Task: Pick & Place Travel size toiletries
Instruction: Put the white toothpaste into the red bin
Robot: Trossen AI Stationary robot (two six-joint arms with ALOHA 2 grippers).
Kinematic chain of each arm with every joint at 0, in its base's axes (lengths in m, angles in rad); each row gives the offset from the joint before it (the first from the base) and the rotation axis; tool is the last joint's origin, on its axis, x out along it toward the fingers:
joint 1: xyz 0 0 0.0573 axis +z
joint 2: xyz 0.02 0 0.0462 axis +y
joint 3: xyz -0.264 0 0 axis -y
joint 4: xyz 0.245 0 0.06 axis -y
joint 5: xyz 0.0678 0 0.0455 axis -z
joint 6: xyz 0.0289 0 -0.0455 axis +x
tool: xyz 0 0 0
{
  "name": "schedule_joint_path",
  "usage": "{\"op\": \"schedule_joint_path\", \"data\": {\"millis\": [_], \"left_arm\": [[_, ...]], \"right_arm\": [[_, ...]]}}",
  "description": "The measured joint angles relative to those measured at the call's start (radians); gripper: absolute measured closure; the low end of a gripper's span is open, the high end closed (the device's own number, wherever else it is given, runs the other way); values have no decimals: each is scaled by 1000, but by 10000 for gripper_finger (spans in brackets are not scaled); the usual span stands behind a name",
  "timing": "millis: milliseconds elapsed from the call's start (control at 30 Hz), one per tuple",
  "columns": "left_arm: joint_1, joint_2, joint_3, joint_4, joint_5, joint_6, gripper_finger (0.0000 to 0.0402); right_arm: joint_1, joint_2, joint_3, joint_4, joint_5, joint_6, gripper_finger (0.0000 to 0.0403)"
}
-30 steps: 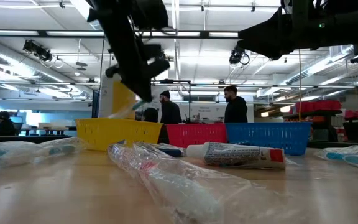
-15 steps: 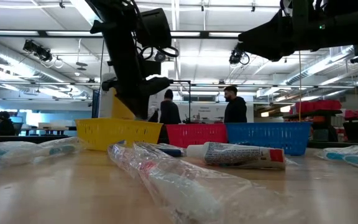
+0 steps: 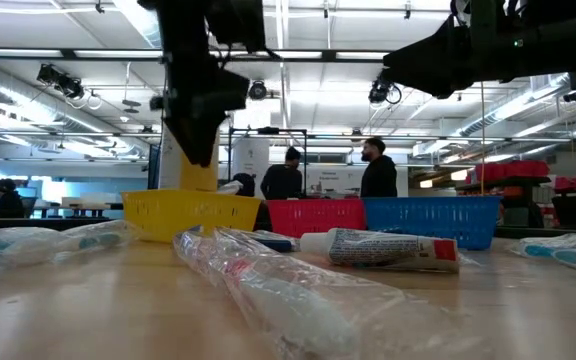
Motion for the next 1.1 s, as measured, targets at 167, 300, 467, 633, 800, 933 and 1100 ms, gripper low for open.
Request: {"op": "schedule_joint_path", "data": {"millis": [167, 300, 467, 633, 800, 933, 1100], "left_arm": [[-58, -103, 9, -11, -78, -28, 246], [-128, -204, 10, -16, -156, -36, 246], [-246, -292, -15, 3, -238, 110, 246], [-377, -362, -129, 167, -236, 250, 246], [-499, -430, -335, 455, -250, 244, 246], [-547, -470, -521, 766, -244, 304, 246], [-546, -487, -685, 1102, -162, 367, 246]], "right_arm": [[0, 0, -1, -14, 0, 26, 156], [0, 0, -1, -22, 0, 41, 146], [0, 0, -1, -29, 0, 41, 137], [0, 0, -1, -43, 0, 10, 133], [0, 19, 1, -40, 0, 7, 138], [2, 57, 23, -41, -19, 24, 143], [34, 156, 122, -67, -80, 61, 138]]}}
